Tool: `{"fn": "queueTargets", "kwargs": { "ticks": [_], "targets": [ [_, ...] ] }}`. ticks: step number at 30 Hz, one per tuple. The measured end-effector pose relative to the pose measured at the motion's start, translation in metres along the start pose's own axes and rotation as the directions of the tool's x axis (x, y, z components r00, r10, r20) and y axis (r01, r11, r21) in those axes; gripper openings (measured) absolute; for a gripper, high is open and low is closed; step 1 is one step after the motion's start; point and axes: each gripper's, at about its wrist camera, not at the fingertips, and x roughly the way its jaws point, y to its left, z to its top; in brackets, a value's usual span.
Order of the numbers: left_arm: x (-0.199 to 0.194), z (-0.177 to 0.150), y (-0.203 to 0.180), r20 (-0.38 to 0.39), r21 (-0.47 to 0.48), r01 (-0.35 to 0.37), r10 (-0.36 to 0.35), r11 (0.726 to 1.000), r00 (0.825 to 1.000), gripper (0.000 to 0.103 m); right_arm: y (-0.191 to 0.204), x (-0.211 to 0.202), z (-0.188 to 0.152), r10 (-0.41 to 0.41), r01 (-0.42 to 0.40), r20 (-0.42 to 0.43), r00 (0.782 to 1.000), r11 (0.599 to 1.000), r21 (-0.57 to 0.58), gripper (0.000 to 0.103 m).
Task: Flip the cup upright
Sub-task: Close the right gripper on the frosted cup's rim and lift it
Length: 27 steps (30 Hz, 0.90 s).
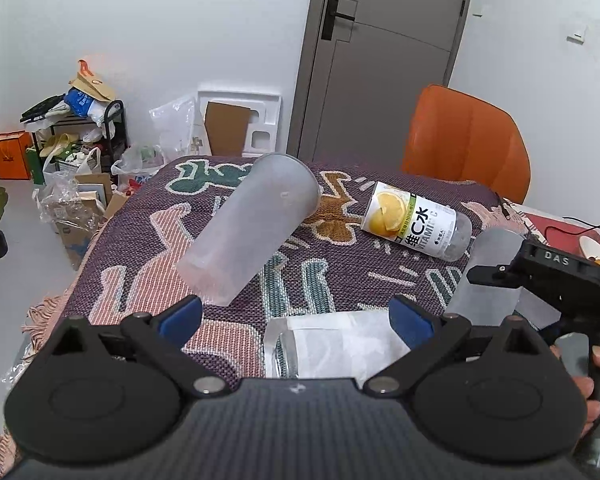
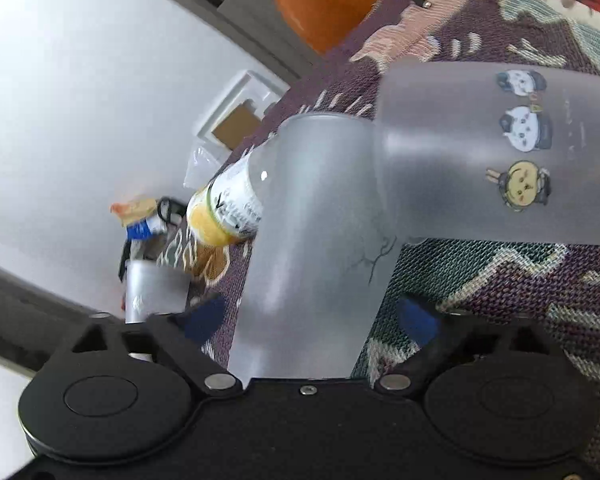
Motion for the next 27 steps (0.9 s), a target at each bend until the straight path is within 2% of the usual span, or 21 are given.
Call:
{"fn": "queueTargets", "kwargs": {
  "ticks": [5, 15, 27],
  "targets": [
    [-0.007, -0.002, 0.000, 0.002, 0.002, -0.002, 0.002, 1.000, 1.000, 0.099, -0.006, -0.005, 0.000, 0.043, -0.042, -0.015, 0.999, 0.998, 0.041, 0.066],
    [-0.049, -0.012, 0.005, 0.047, -0.010, -0.004, 0.005, 1.000, 0.999, 0.099, 0.002, -0.047, -0.017, 0.136, -0.135, -0.004, 0.991, 0.988, 0.070, 0.065],
    [-0.099, -0.045, 0.012, 0.071, -0.029, -0.001, 0.003, 1.000, 0.997, 0.099, 0.002, -0.097, -0.063, 0.153, -0.152, 0.001, 0.988, 0.987, 0.050, 0.065]
  ]
}}
